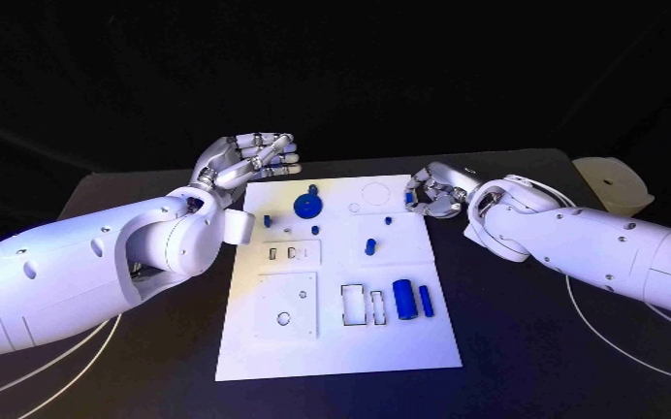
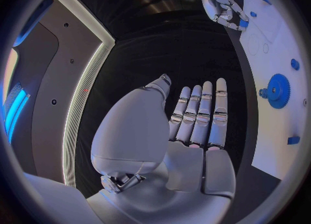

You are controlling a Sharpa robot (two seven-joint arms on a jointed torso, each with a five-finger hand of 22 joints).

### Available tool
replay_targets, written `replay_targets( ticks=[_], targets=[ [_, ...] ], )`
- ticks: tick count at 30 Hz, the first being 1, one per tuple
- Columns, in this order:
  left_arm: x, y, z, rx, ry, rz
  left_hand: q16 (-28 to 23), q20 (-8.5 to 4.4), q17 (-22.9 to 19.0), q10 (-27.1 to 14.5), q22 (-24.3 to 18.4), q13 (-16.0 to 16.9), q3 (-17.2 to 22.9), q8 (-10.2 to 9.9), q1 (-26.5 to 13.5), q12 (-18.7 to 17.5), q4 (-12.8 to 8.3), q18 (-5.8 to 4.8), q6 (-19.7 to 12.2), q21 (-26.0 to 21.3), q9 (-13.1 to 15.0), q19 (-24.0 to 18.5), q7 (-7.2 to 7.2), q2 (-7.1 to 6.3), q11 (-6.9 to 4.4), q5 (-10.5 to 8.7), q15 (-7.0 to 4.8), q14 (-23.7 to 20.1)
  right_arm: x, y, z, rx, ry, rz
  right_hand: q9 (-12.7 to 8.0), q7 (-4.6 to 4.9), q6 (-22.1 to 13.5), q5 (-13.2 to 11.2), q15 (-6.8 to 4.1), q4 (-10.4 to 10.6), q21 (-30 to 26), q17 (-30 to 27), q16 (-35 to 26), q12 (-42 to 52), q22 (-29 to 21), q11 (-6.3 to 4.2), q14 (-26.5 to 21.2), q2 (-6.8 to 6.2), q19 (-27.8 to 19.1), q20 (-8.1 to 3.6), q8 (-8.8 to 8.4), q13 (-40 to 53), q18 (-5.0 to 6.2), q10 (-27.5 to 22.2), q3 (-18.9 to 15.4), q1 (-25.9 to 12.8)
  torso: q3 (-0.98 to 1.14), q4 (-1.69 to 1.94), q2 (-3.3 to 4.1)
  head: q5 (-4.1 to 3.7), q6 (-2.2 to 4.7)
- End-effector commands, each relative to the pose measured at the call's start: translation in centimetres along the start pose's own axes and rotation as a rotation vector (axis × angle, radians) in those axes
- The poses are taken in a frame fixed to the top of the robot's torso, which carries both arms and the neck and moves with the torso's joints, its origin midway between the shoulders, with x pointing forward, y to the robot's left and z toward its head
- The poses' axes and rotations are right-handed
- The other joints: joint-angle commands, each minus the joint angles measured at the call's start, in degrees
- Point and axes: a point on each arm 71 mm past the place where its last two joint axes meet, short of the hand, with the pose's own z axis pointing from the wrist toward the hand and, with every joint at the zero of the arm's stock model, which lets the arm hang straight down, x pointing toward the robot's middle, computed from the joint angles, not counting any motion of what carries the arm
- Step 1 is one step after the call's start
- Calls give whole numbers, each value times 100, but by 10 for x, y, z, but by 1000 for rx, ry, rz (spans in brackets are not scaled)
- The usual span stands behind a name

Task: Assemble the parts on the task board

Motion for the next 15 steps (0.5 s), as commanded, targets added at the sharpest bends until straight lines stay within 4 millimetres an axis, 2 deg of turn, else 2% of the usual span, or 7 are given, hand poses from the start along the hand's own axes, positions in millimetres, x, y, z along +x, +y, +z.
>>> replay_targets(
  ticks=[1,7,15],
  targets=[
    [2,-1,0,9,10,-7,-35,11,8,5,-1,-1,37,-17,5,-4,-1,84,28,-19,-1,-8,193,0,24,12,0,24,-1,2,0,1,-31,-15,22,-17,78,33,-62,18,26,1506,32,43,1509,-27,597,48,599,-63,53,803,-40,57,38,-23,2,2,-2,4,-4],
    [1,-1,0,10,8,-6,-35,11,8,5,-1,-1,37,-17,5,-4,-1,84,28,-19,-1,-8,193,0,24,12,0,24,-5,7,-4,-10,-99,-6,50,-49,142,156,-94,-17,26,1506,32,75,1509,-59,597,114,599,-94,114,830,-40,93,85,-11,6,-2,-7,15,-8],
    [-2,-1,1,9,-1,-1,-35,11,8,5,-1,-1,37,-17,5,-4,-1,84,28,-19,-1,-8,193,0,24,12,0,24,-12,29,-13,-22,-150,26,82,-79,188,227,-119,-27,26,1506,32,82,1509,-85,597,213,599,-120,175,836,-40,109,132,-37,-10,-5,-17,16,20]
  ],
)
